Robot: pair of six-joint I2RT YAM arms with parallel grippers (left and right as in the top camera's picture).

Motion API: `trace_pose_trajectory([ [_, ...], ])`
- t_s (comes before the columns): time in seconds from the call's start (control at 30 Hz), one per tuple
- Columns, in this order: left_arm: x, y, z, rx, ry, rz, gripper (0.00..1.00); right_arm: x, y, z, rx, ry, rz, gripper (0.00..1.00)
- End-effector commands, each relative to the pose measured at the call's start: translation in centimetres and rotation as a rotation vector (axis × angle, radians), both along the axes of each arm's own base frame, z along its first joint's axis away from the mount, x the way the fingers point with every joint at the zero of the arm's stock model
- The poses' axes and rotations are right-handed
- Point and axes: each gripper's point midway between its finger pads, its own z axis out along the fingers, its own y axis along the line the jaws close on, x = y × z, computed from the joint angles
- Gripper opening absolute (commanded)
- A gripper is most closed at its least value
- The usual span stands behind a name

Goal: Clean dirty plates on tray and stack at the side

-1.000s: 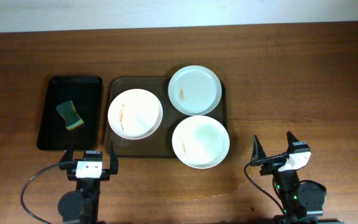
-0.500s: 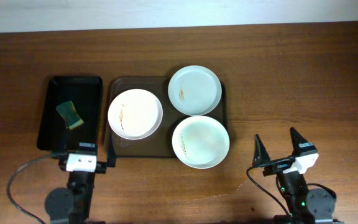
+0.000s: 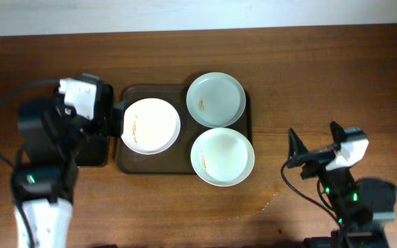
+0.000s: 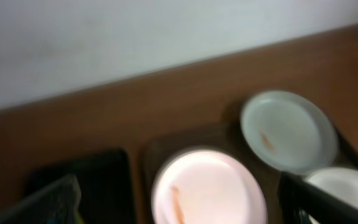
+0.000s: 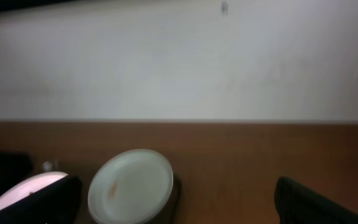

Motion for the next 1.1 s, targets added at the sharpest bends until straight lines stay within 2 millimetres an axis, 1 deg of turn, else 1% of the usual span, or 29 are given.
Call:
trace_pose_trajectory([
  [0.0,2.8,-1.2,2.3,-0.059,0.103,-0.073,0.99,1.9,0.6,1.5,0.015,0.086,0.037,0.98],
  [0.07,3.6,-1.7,2.4,-0.092,0.196,-0.098,0.99,3.1,0.7,1.1,0.021,0.191,0.047,0.98],
  [0.13,3.8,-2.3,2.1,-0.132,0.281,-0.128,0.99,3.9,1.4,0.8,0.037,0.312,0.085,0.98],
  [0.23,3.9,-3.2,1.0,-0.189,0.367,-0.171,0.99,4.8,3.1,1.5,0.083,0.45,0.184,0.98],
  [0.3,3.7,-3.2,-0.1,-0.195,0.412,-0.165,0.99,5.7,4.3,2.4,0.117,0.492,0.255,0.98],
  [0.33,3.9,-3.0,-0.6,-0.19,0.426,-0.155,0.99,6.5,4.5,2.7,0.124,0.496,0.27,0.98],
  [0.37,4.0,-3.0,-0.8,-0.193,0.433,-0.155,0.99,7.1,4.6,2.5,0.129,0.511,0.274,0.98],
  [0.5,3.7,-3.1,-1.0,-0.199,0.45,-0.157,0.99,8.8,7.1,1.3,0.206,0.54,0.436,0.99],
  [0.57,3.7,-3.1,-1.0,-0.198,0.451,-0.157,0.99,10.2,8.1,-0.2,0.294,0.609,0.431,0.98],
  [0.67,3.9,-2.8,-1.4,-0.188,0.457,-0.145,0.99,11.6,10.9,-2.9,0.32,0.696,0.435,0.99],
  [0.7,4.0,-2.4,-1.7,-0.18,0.469,-0.115,0.99,12.0,12.2,-4.2,0.319,0.737,0.415,1.0],
  [0.77,4.5,0.1,-2.8,-0.179,0.519,0.086,0.99,12.6,14.7,-5.7,0.304,0.797,0.399,0.96],
  [0.8,4.5,1.5,-3.1,-0.176,0.534,0.192,0.99,12.8,16.0,-6.2,0.293,0.82,0.399,0.94],
  [0.83,4.6,3.7,-3.5,-0.168,0.542,0.33,0.99,12.9,17.0,-6.6,0.277,0.838,0.395,0.92],
  [0.9,4.3,7.0,-3.7,-0.149,0.538,0.509,0.99,13.5,19.4,-7.8,0.21,0.879,0.367,0.86],
  [0.93,4.1,8.4,-3.7,-0.141,0.533,0.572,0.99,13.8,20.4,-8.4,0.178,0.898,0.346,0.84],
  [0.97,3.9,9.6,-3.7,-0.132,0.526,0.628,0.99,14.1,21.8,-9.6,0.135,0.921,0.316,0.82],
  [1.0,3.7,10.6,-3.8,-0.126,0.523,0.669,0.99,14.3,22.6,-10.3,0.119,0.932,0.296,0.79],
  [1.07,3.6,11.5,-4.0,-0.11,0.525,0.707,0.99,14.3,24.1,-12.4,0.089,0.958,0.247,0.66],
])
